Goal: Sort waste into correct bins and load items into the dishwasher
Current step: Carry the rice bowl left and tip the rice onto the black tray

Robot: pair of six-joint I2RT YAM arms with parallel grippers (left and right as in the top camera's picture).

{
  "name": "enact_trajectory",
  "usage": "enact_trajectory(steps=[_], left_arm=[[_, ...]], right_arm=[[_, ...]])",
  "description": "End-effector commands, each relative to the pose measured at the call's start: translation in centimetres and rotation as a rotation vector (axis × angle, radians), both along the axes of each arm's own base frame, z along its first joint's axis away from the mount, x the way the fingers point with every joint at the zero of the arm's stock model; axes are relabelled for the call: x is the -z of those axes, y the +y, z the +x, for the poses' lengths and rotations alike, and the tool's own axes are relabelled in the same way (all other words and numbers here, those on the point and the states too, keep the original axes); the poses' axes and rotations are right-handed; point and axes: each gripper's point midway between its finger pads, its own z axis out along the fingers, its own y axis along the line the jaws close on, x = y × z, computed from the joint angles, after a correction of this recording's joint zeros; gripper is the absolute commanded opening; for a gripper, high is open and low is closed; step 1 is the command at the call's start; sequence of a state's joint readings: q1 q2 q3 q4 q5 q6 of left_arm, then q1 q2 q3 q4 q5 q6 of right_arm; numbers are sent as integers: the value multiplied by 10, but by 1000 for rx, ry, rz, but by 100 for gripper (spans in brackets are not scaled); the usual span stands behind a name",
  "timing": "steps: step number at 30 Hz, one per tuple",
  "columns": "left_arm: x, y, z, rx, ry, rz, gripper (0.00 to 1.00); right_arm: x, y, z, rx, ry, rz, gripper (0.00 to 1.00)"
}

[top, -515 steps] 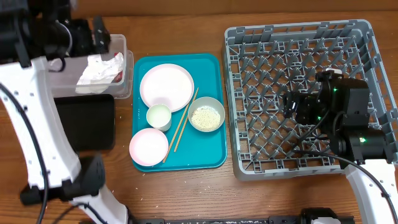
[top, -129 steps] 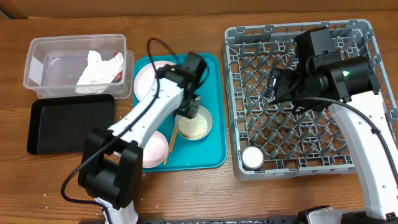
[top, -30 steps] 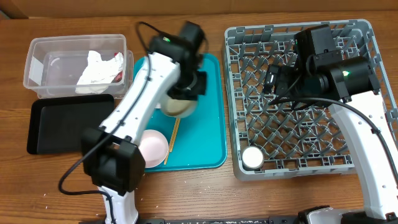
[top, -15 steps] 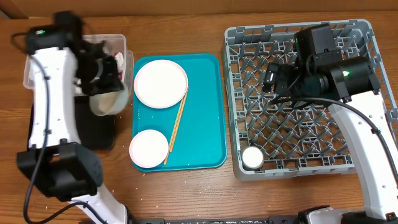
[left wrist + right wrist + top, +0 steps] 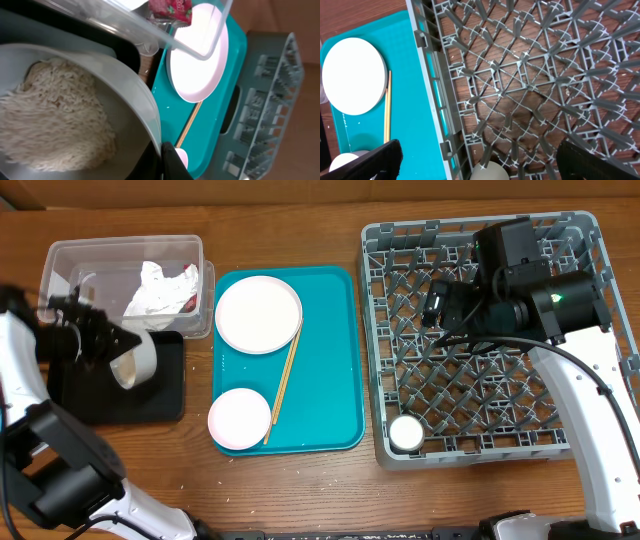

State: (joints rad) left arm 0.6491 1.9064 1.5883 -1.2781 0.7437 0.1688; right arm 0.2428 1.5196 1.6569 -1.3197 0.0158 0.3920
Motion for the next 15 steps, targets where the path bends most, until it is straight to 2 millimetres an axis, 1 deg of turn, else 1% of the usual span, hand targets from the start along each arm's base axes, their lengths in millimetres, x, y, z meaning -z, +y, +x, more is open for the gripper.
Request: enact_trajectory(steps=[1, 3, 6, 11, 13, 15], left_arm=[[-10, -2, -2, -26, -165, -152, 4], [-7, 5, -3, -68, -211, -202, 4], [-12, 14, -4, -122, -295, -284, 4], [-35, 20, -2, -160, -426, -392, 4], [-47, 21, 0, -170, -478, -443, 4], [-55, 21, 1, -179, -506, -481, 4]], right_arm=[[-11, -2, 3, 3, -37, 0, 100], [-11, -1, 3, 3, -39, 0, 100], [-12, -1, 4, 3, -44, 1, 100], [-12, -1, 6, 3, -51, 3, 100], [-12, 0, 6, 1, -50, 6, 100], [-12, 0, 5, 1, -48, 6, 100]])
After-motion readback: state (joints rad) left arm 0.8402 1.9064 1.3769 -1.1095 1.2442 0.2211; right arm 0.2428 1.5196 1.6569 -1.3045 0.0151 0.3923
